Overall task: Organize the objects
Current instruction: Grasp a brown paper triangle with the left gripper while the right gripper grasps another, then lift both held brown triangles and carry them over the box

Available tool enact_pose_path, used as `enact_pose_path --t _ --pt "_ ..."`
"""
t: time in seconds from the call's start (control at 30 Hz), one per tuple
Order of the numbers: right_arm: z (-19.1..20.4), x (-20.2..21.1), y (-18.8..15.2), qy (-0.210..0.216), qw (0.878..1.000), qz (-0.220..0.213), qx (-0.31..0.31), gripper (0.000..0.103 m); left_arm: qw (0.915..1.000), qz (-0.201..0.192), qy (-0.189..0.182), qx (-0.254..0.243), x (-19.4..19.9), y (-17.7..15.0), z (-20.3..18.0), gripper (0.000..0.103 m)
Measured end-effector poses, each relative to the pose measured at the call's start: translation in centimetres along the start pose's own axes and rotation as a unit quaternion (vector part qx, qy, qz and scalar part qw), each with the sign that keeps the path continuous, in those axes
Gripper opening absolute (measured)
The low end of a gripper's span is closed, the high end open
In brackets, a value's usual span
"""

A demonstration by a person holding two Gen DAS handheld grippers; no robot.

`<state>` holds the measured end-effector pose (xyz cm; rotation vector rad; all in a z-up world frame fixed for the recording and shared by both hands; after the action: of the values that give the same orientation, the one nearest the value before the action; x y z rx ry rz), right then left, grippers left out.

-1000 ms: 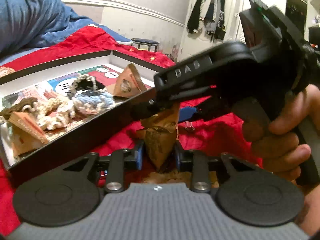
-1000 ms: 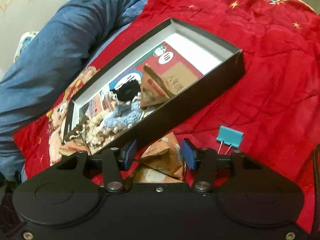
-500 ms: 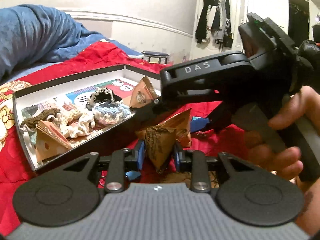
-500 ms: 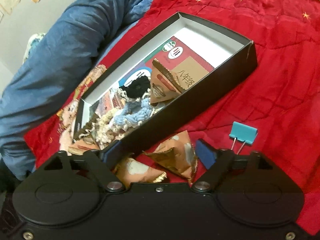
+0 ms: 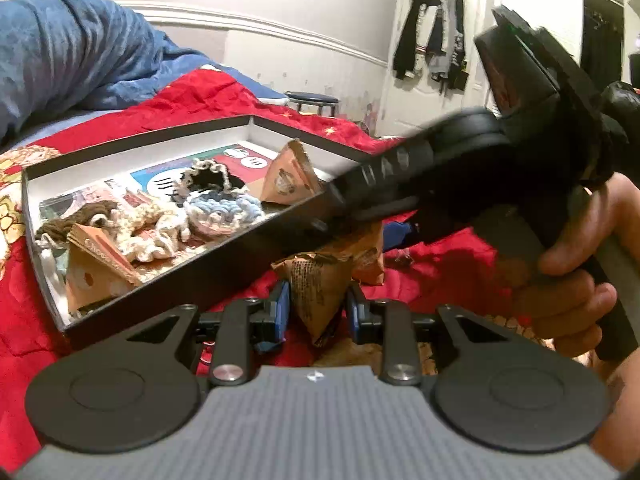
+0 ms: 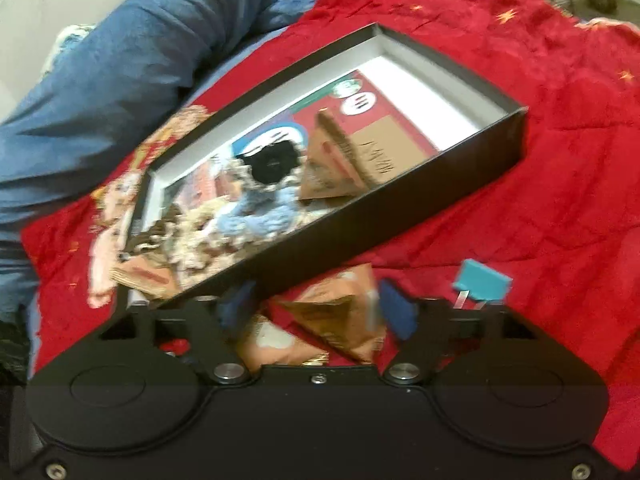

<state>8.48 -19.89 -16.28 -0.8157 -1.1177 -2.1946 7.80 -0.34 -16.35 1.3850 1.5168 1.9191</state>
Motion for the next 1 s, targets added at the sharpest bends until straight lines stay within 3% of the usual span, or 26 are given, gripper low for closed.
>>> enact_pose_path --t 0.27,0.47,0.83,1.0 --pt "-0.6 0.4 0.2 0.01 1.0 -0.005 -0.007 0.04 1.0 -0.002 0.001 0.002 0.0 -0.1 0.0 0.033" --pt "-1.7 0.9 0.5 0.039 0.998 -0.01 -0.054 0.04 1.0 -0.006 0.001 0.006 0.1 0.0 0.1 0.033" --pt "-2.0 3.3 1.0 0.095 0.989 -0.07 -0.084 0.04 0.9976 -0.067 0.017 0.004 1.8 0.4 0.0 0.033" --pt "-1.1 3.5 1.0 0.1 0.99 -0.07 -0.066 0.04 0.9964 -0.081 0.026 -0.005 2.2 0.6 -0.3 0.032"
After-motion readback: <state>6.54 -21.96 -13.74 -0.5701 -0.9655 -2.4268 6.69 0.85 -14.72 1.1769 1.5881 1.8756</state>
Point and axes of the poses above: each gripper's, at about its wrist camera, not at the fingertips, and x roughly against the way its jaws point, z to its left, y to its top, the point moved 3 cm from there along -x, roughly the way its jaws point, and after that the axes turned 6 degrees about -x, right-handed, at the moved point
